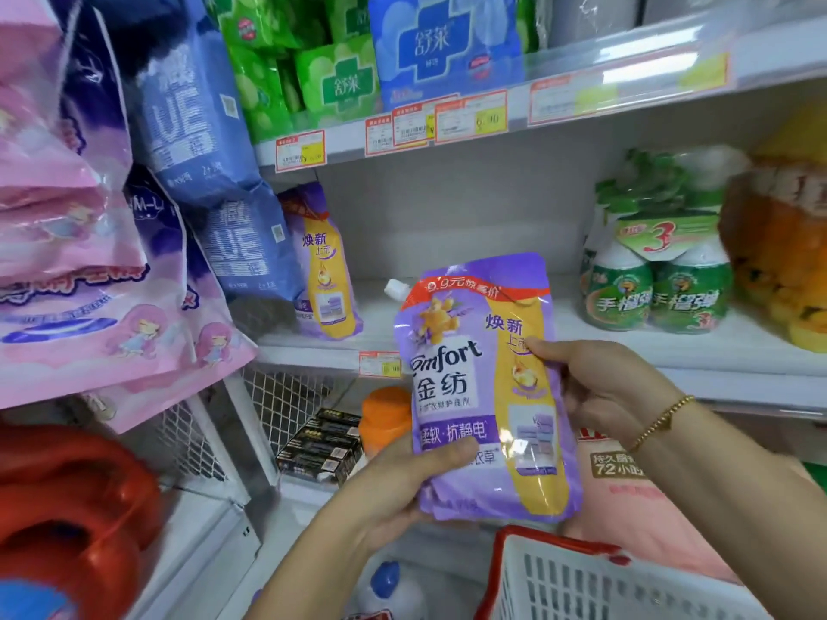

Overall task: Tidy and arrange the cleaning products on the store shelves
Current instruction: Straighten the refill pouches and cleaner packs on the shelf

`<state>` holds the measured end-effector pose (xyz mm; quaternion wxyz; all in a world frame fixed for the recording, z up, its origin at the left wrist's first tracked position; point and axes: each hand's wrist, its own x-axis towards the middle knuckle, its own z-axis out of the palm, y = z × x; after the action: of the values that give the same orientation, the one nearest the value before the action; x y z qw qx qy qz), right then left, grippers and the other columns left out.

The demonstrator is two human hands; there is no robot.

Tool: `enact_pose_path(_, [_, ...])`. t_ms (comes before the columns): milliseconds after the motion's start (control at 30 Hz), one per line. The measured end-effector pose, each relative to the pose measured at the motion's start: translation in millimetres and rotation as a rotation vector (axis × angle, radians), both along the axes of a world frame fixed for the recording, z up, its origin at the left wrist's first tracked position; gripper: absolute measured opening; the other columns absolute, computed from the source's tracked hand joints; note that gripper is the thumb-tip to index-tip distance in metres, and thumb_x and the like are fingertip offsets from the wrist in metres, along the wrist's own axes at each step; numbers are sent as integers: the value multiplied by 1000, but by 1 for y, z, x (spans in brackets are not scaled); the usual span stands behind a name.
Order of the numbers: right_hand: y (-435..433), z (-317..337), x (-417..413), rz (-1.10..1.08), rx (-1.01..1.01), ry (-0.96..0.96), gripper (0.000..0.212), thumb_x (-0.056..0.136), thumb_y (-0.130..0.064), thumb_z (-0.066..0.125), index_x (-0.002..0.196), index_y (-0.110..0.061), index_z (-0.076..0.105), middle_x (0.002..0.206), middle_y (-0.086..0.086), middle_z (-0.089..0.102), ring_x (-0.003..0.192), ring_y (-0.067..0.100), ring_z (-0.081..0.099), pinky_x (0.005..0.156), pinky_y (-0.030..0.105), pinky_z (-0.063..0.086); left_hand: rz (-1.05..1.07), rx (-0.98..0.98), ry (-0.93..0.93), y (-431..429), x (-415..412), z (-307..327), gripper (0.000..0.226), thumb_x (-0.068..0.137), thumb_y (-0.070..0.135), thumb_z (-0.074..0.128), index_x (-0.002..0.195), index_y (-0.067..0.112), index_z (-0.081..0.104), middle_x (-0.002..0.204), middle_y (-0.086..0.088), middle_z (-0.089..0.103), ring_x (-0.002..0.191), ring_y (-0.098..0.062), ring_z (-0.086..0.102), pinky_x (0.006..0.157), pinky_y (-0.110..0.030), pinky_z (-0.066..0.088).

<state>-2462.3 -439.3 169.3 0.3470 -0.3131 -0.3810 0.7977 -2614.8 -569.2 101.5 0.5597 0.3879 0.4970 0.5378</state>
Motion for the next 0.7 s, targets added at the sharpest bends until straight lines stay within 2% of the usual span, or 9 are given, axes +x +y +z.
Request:
enact_pose_path(67, [-4, -1, 5, 14, 61, 51, 13, 91, 2, 52, 86, 7, 63, 64, 13, 71, 50, 18, 67, 51, 37, 57, 46, 29, 120, -3, 5, 0, 69, 39, 33, 95, 102, 15, 73, 111, -17, 70, 97, -30, 63, 81, -42, 47])
enact_pose_path(133, [-9, 0, 9, 40, 180, 89, 15, 92, 0, 51, 89, 8, 64, 69, 13, 72, 53, 17, 68, 54, 31, 59, 146, 76, 219, -3, 8, 0, 57, 46, 22, 89, 100, 16, 74, 105, -11, 73, 95, -24, 67, 77, -34, 50])
enact_pose_path(267, [-18, 3, 13, 130, 433, 79, 19, 91, -9, 51, 94, 1, 67, 81, 12, 74, 63, 15, 69, 55, 21, 54, 337, 198, 343, -1, 11, -3, 75, 39, 20, 89, 108, 6, 66, 99, -3, 75, 91, -16, 71, 72, -23, 53])
enact_pose_path(367, [-19, 4, 11, 112, 578, 12, 33, 81, -22, 57, 99, 2, 68, 96, 19, 72, 78, 22, 65, 69, 28, 55, 436, 263, 361, 1, 4, -4, 82, 33, 20, 90, 108, -2, 64, 94, -2, 76, 86, -13, 72, 69, -21, 53])
enact_pose_path(433, [-23, 8, 10, 113, 649, 17, 31, 83, -23, 57, 99, 1, 68, 97, 20, 72, 80, 23, 63, 72, 30, 53, 471, 315, 329, 0, 1, -3, 86, 31, 23, 89, 108, -4, 63, 96, -6, 75, 88, -17, 72, 68, -23, 54])
enact_pose_path(500, [-30, 14, 8, 129, 724, 43, 22, 91, -17, 53, 99, -4, 68, 91, 10, 74, 75, 15, 65, 68, 24, 54, 452, 339, 245, -4, 3, 1, 87, 33, 18, 89, 112, -6, 61, 101, -14, 74, 93, -28, 70, 71, -29, 55])
enact_pose_path(567, [-40, 22, 5, 109, 888, 21, 20, 94, -14, 52, 109, -12, 65, 97, 1, 74, 81, 8, 66, 74, 24, 54, 402, 354, 103, -8, 9, 8, 85, 37, 11, 86, 116, -6, 59, 105, -20, 71, 93, -31, 69, 73, -34, 56])
enact_pose_path(633, [-45, 25, 2, 52, 1129, -51, 37, 94, -15, 56, 131, -22, 52, 116, -7, 67, 100, 3, 62, 88, 27, 49, 381, 360, -35, -10, 16, 17, 79, 41, 6, 82, 116, -2, 60, 107, -19, 71, 91, -28, 70, 72, -34, 57])
enact_pose_path(700, [-53, 22, 1, -72, 1383, -180, 63, 90, -31, 61, 146, -30, 31, 141, -12, 48, 128, 1, 44, 104, 26, 38, 367, 367, -118, -13, 20, 30, 68, 51, -1, 80, 117, 2, 61, 107, -16, 71, 90, -27, 70, 73, -37, 59])
